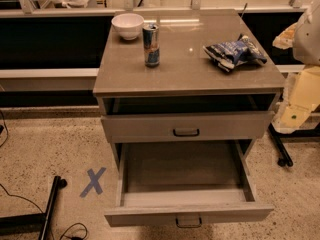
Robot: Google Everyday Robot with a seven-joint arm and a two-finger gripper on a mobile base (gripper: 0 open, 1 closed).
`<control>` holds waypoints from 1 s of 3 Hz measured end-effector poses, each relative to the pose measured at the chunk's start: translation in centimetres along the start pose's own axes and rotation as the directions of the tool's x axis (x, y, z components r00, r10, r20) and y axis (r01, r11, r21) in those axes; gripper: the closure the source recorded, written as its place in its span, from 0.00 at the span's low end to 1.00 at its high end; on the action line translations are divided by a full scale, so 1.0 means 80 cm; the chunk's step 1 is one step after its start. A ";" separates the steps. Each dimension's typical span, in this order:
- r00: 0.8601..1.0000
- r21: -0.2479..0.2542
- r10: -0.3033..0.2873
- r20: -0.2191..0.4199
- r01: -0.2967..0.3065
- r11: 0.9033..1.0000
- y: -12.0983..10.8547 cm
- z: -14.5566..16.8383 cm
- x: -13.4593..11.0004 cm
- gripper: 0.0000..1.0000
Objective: Place blue chip bag into middle drawer
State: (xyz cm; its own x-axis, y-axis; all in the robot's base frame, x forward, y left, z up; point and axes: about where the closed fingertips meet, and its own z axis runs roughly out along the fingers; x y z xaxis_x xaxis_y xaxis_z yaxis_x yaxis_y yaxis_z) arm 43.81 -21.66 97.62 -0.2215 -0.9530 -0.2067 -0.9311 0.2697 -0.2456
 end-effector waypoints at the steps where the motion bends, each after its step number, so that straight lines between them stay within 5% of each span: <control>1: 1.000 0.003 -0.005 0.002 0.005 1.000 -0.003 0.000 -0.001 0.00; 2: 0.999 0.021 -0.040 0.015 0.040 0.999 -0.025 0.005 -0.004 0.00; 3: 0.999 0.087 -0.043 0.014 0.042 0.995 -0.110 0.029 0.008 0.00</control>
Offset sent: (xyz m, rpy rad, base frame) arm 0.0401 -0.0050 0.0004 -0.0050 -0.0388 0.0752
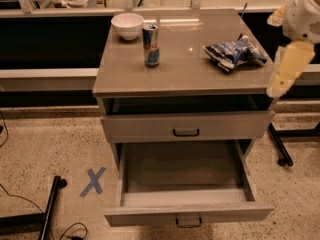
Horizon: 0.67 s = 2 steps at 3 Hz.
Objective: Place blue chip bag into middle drawer
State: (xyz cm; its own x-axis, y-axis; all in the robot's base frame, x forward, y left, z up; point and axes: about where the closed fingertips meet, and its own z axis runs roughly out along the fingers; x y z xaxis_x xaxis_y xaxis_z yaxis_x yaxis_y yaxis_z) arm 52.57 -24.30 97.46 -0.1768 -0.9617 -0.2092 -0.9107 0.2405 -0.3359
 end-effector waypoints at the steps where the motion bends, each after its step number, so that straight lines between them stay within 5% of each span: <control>1: 1.000 0.075 0.006 0.003 -0.006 0.997 -0.097 0.052 0.031 0.00; 2: 0.999 0.082 0.021 -0.023 -0.019 0.996 -0.160 0.110 0.063 0.00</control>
Offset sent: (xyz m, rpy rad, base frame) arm 0.2241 -0.1155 -0.0745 -0.0506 -0.0787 -0.0821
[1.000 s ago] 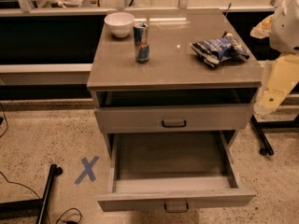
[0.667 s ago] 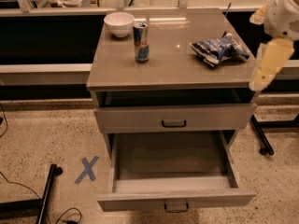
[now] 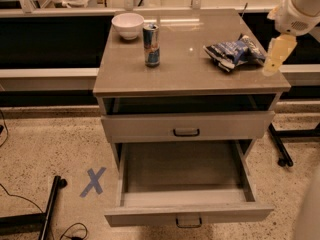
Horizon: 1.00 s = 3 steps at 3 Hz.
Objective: Place blue chip bag into middle drawer
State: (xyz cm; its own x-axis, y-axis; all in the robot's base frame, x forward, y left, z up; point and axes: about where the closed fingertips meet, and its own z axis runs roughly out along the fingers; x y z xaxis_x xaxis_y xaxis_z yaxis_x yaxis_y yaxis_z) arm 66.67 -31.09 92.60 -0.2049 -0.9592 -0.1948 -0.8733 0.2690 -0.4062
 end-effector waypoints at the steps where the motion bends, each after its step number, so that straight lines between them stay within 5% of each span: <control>1: 1.000 -0.012 -0.007 0.020 0.007 1.000 -0.027 0.050 0.001 0.00; 3: 0.991 -0.051 0.008 0.131 -0.002 0.999 -0.035 0.119 -0.019 0.42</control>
Offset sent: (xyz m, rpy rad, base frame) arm 0.0849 0.0006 -0.0705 0.1236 0.0231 0.0496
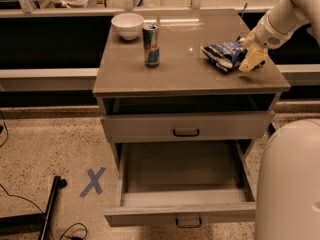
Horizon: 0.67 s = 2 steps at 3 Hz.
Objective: Place blue chip bag into middle drawer
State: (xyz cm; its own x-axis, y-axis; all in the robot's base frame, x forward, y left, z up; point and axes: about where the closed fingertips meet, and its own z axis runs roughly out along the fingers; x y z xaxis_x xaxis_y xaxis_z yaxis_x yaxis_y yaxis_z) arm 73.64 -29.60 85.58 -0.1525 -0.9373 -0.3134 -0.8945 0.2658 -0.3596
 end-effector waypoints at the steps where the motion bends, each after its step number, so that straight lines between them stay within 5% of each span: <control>1: 0.998 -0.002 -0.018 0.056 0.018 1.000 -0.003 0.013 -0.017 0.65; 2: 0.988 0.021 -0.058 0.146 0.055 0.998 -0.003 -0.001 -0.041 0.89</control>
Offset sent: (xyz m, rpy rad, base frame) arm -0.0048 0.0475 0.0444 0.1867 -0.1501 0.1780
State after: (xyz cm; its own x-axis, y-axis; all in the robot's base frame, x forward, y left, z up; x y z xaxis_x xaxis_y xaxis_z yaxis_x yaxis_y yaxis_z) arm 74.31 -26.59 86.80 -0.0373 -0.9080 -0.4174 -0.8924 0.2182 -0.3950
